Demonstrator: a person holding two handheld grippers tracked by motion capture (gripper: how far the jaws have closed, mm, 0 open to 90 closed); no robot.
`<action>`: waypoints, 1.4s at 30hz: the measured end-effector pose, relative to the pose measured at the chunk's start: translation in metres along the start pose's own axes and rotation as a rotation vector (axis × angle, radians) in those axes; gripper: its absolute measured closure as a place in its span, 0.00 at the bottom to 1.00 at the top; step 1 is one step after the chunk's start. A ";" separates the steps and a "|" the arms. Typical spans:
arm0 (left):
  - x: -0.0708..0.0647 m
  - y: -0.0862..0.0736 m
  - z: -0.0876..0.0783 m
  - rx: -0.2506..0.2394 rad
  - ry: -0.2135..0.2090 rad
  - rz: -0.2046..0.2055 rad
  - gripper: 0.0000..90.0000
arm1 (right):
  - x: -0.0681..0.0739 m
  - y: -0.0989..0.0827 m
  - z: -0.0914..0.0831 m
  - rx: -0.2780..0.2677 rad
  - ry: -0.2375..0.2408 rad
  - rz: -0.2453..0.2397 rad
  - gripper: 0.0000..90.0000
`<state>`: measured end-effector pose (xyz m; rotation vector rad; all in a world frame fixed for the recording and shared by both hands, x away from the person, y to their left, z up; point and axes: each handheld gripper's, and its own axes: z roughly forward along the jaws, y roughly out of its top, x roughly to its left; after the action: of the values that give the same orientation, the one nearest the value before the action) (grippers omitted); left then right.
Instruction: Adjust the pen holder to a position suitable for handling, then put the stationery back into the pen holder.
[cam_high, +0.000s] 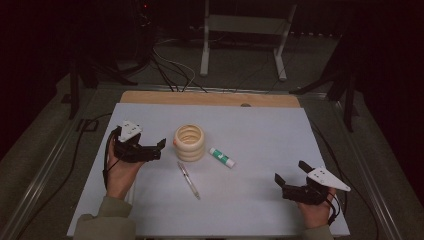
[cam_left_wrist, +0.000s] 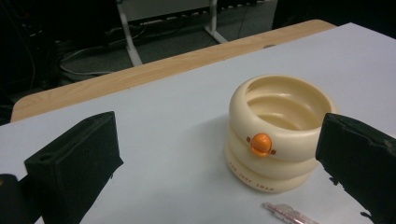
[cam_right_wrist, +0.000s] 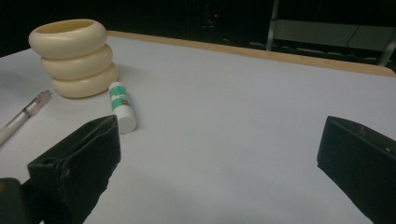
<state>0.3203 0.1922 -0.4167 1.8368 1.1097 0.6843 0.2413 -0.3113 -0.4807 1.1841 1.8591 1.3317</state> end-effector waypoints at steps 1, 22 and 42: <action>0.001 -0.001 -0.001 -0.001 0.000 -0.003 0.00 | 0.000 0.000 0.000 0.001 0.000 0.000 0.00; 0.004 -0.015 -0.024 0.025 0.051 -0.001 0.00 | 0.000 0.000 0.000 0.000 -0.001 0.001 0.00; 0.012 -0.035 -0.035 0.105 0.088 -0.018 0.00 | 0.000 -0.001 0.001 0.005 0.000 0.001 0.00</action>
<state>0.2843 0.2249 -0.4302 1.8980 1.2392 0.7144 0.2416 -0.3110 -0.4816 1.1883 1.8630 1.3278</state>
